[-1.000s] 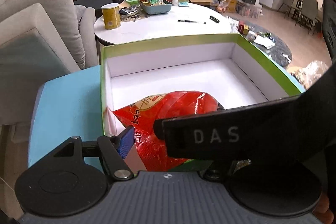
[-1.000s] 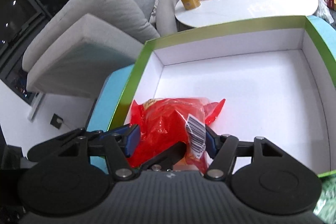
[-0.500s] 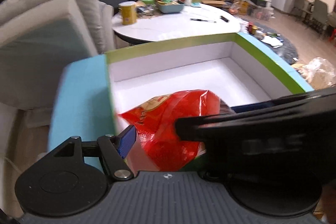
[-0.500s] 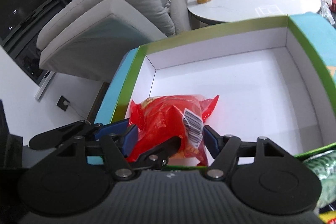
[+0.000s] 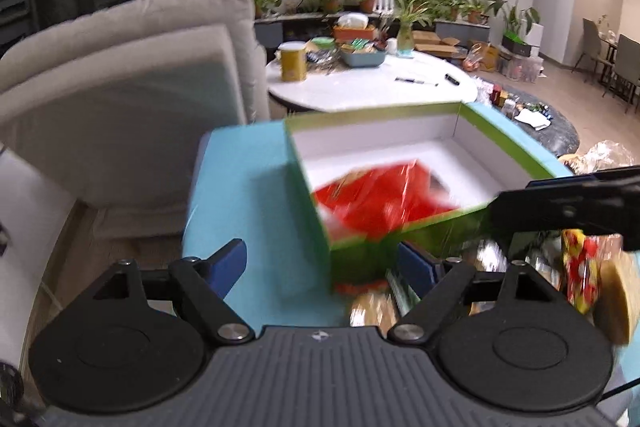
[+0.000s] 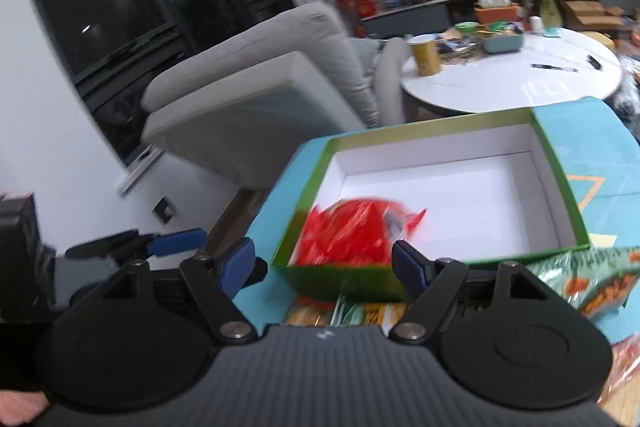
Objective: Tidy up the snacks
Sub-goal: 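Grasp the red noodle pack on the table with the right gripper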
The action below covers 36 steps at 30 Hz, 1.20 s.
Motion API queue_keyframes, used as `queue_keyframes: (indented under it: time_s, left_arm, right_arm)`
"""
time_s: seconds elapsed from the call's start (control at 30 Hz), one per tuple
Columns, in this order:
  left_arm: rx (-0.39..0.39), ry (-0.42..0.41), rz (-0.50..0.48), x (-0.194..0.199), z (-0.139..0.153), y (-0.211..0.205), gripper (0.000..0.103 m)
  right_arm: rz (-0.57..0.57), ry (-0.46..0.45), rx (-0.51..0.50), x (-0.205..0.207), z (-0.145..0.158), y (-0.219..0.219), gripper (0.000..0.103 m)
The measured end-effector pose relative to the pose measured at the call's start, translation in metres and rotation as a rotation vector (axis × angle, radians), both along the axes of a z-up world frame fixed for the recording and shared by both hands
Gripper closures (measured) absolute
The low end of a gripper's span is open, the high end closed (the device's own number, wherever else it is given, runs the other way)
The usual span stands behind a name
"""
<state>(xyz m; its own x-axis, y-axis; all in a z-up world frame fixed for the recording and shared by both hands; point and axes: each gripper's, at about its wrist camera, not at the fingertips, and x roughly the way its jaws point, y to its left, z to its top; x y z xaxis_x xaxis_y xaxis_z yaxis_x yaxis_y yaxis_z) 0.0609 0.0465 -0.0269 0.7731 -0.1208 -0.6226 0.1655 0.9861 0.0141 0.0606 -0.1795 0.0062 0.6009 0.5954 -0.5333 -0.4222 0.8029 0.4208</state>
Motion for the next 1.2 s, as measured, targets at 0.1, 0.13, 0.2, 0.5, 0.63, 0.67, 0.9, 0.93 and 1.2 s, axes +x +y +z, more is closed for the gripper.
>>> queue_keyframes:
  time_s: [0.1, 0.13, 0.2, 0.5, 0.63, 0.67, 0.9, 0.93, 1.2]
  left_arm:
    - [0.007, 0.038, 0.002, -0.017, -0.012, 0.009, 0.022]
    - [0.011, 0.048, 0.003, -0.023, -0.015, 0.012, 0.022]
    - [0.01, 0.062, 0.016, -0.035, -0.021, 0.018, 0.022]
    - [-0.008, 0.144, 0.033, -0.079, -0.045, 0.035, 0.022]
    - [-0.002, 0.18, 0.046, -0.096, -0.049, 0.039, 0.022]
    - [-0.001, 0.189, 0.049, -0.1, -0.05, 0.04, 0.022]
    - [-0.181, 0.3, -0.069, -0.105, -0.065, 0.044, 0.025]
    - [-0.197, 0.308, -0.083, -0.103, -0.066, 0.043, 0.027]
    - [-0.132, 0.267, -0.124, -0.096, -0.057, 0.043, 0.027]
  right_arm:
    - [0.066, 0.001, -0.031, -0.011, -0.01, 0.008, 0.025]
    - [0.081, 0.009, -0.04, -0.014, -0.014, 0.011, 0.025]
    - [0.112, 0.038, -0.056, -0.018, -0.025, 0.018, 0.025]
    - [0.228, 0.121, -0.091, -0.035, -0.055, 0.053, 0.025]
    - [0.264, 0.117, -0.111, -0.037, -0.06, 0.069, 0.025]
    - [0.273, 0.114, -0.117, -0.036, -0.062, 0.073, 0.025]
    - [0.284, 0.202, -0.102, -0.029, -0.078, 0.079, 0.025]
    - [0.285, 0.212, -0.098, -0.031, -0.079, 0.077, 0.025]
    - [0.374, 0.291, -0.023, -0.054, -0.071, 0.06, 0.027]
